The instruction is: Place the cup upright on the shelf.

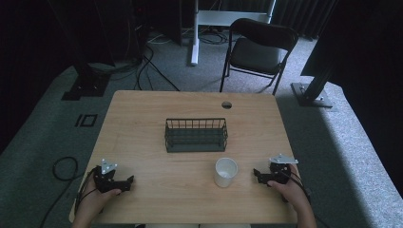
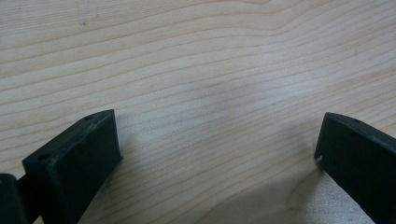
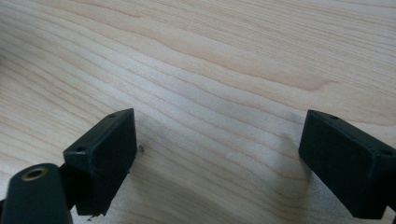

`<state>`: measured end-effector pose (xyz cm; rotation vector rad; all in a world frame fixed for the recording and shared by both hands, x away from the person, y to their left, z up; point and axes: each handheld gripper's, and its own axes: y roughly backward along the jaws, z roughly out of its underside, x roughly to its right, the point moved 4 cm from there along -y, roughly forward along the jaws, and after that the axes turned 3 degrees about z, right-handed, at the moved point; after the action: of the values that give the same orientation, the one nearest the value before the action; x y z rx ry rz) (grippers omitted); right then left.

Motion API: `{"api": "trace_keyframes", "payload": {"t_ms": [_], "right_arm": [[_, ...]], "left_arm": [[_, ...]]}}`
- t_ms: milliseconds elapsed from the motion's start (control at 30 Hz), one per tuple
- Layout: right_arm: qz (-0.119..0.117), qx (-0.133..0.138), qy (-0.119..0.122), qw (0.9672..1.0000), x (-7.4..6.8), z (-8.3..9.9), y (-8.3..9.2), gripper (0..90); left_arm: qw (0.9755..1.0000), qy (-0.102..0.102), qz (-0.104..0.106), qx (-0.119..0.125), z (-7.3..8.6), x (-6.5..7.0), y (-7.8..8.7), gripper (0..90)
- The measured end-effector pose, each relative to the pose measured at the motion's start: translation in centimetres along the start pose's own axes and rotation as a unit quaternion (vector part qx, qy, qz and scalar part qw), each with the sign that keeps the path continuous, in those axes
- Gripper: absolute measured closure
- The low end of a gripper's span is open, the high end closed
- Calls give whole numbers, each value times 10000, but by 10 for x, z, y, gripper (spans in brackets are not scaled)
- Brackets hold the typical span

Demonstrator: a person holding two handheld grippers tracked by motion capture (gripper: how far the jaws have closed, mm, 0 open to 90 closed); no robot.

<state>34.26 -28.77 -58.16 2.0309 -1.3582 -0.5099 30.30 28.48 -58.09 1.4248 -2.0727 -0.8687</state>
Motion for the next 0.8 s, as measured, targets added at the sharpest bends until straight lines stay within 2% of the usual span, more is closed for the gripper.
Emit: {"api": "trace_keyframes", "payload": {"t_ms": [567, 700, 800], "right_arm": [[0, 0, 0, 10000, 0, 0, 0, 108], [1, 1, 1, 10000, 0, 0, 0, 108], [0, -1, 0, 10000, 0, 0, 0, 108]], "left_arm": [[10000, -10, 1, -11, 1, 0, 1, 3], [10000, -79, 53, -10, 2, -1, 2, 3], [9997, -223, 46, -3, 3, 0, 4, 3]]}}
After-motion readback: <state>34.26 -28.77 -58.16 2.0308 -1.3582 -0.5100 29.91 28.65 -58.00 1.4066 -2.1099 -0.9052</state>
